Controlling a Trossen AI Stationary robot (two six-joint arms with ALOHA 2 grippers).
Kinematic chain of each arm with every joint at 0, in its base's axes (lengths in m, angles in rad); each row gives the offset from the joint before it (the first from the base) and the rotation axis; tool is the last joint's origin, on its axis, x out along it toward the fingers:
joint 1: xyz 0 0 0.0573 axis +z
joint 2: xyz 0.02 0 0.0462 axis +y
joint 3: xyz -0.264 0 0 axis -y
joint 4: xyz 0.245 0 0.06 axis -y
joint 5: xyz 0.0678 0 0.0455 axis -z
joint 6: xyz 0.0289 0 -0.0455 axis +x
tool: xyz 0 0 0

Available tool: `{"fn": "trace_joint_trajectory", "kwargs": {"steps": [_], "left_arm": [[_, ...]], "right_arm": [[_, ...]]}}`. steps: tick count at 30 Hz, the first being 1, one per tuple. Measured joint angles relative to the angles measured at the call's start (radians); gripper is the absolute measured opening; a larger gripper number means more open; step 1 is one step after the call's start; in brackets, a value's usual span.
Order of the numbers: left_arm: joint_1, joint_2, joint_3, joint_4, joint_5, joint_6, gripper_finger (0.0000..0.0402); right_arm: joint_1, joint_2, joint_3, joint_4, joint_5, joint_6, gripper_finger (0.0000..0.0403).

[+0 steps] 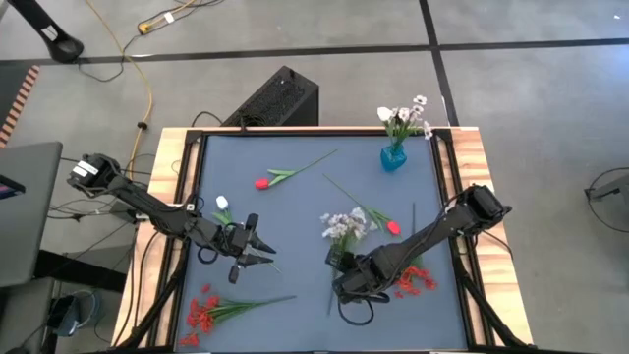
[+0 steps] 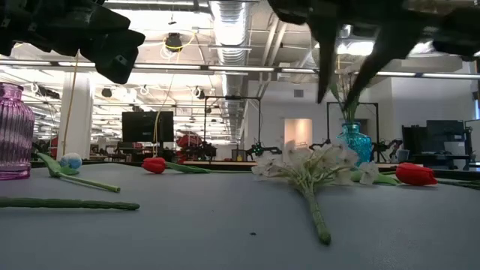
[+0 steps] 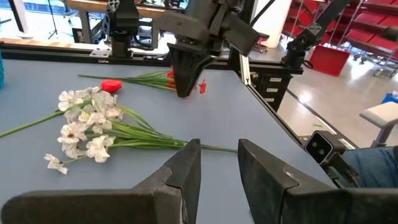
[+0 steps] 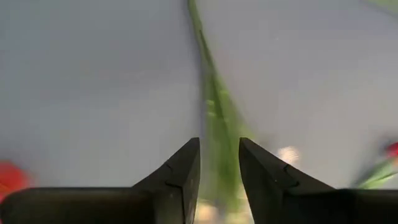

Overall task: Sort flowers into vase by color
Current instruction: Put the white flowers into the blue vase

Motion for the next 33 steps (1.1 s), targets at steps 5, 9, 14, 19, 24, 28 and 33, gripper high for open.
{"fn": "trace_joint_trajectory", "kwargs": {"steps": [5,9,14,19,24,28,33], "left_arm": [[0.0,0.0,0.0,0.0,0.0,0.001,0.0096],[0.0,0.0,0.0,0.0,-0.011,0.011,0.0096],[0.0,0.0,0.0,0.001,-0.012,0.007,0.0096],[0.0,0.0,0.0,0.0,-0.011,-0.004,0.0096],[0.0,0.0,0.0,0.0,0.02,-0.007,0.0096],[0.0,0.0,0.0,-0.001,0.042,0.005,0.0096],[0.0,0.0,0.0,0.001,0.061,0.048,0.0096]], "right_arm": [[-0.002,-0.001,0.01,0.009,-0.057,0.669,0.0146],[-0.04,-0.004,0.014,0.023,-0.07,1.151,0.0144],[-0.083,-0.003,0.014,0.03,-0.083,1.79,0.0142],[-0.086,-0.002,0.014,0.038,-0.09,2.089,0.0142],[-0.06,0.004,0.014,0.088,-0.076,2.272,0.0141],[-0.046,0.004,0.014,0.065,0.001,2.409,0.0146],[-0.037,0.018,0.014,0.038,0.028,2.511,0.0177]]}}
